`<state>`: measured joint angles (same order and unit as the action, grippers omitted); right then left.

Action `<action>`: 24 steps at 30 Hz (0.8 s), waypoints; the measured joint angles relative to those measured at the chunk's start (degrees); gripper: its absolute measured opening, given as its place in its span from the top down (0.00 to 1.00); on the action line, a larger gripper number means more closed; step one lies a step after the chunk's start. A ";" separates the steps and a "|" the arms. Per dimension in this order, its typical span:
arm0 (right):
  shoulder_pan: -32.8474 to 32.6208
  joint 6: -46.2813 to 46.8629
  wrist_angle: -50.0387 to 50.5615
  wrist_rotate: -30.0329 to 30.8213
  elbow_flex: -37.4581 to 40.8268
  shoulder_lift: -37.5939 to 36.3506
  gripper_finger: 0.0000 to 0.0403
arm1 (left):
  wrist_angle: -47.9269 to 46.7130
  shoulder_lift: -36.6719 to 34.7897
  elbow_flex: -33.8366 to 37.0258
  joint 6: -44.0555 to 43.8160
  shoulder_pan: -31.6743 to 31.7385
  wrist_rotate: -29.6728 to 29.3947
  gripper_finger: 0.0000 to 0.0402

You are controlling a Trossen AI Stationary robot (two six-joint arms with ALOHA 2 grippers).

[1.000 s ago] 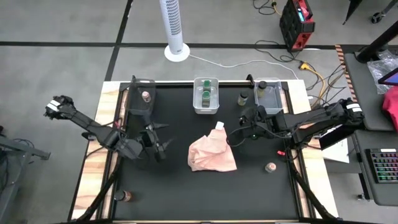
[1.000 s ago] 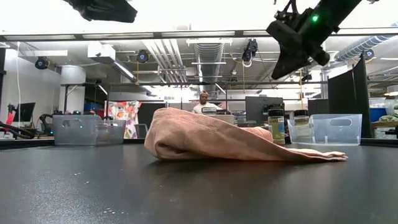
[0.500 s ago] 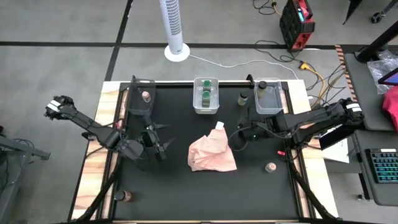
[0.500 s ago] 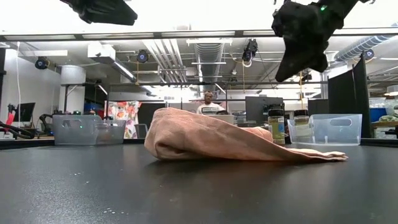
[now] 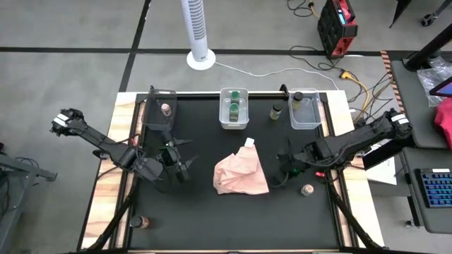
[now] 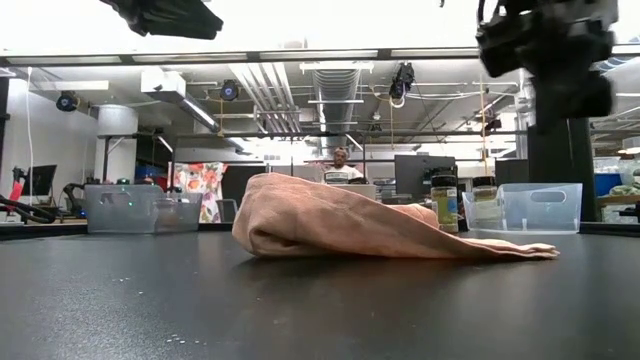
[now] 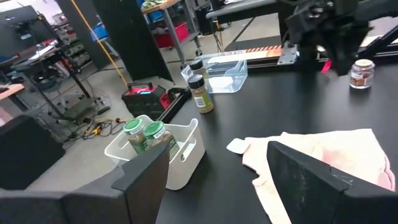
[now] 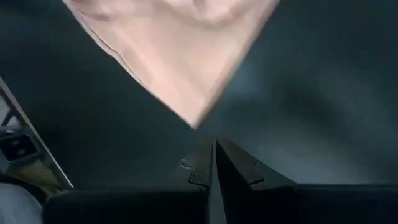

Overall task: Sort spices by type
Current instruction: Put the brown spice bottle into the black bin

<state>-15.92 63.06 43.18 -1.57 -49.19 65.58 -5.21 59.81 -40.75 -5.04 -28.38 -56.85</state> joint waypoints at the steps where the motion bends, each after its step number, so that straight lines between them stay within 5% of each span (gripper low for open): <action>1: -1.02 2.18 1.71 -0.06 -0.30 0.00 0.97 | 0.00 0.00 0.01 0.00 0.00 -0.10 0.37; 17: -9.11 27.13 39.86 -0.16 -12.67 2.26 0.97 | -0.21 0.00 0.07 0.04 0.82 -1.17 0.37; 24: -9.32 25.85 40.53 -0.68 -12.24 5.08 0.97 | -1.37 0.02 0.07 -0.07 0.83 -1.17 0.37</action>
<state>-25.24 88.91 83.71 -2.25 -61.43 70.67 -6.59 59.83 -40.69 -5.10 -27.55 -58.02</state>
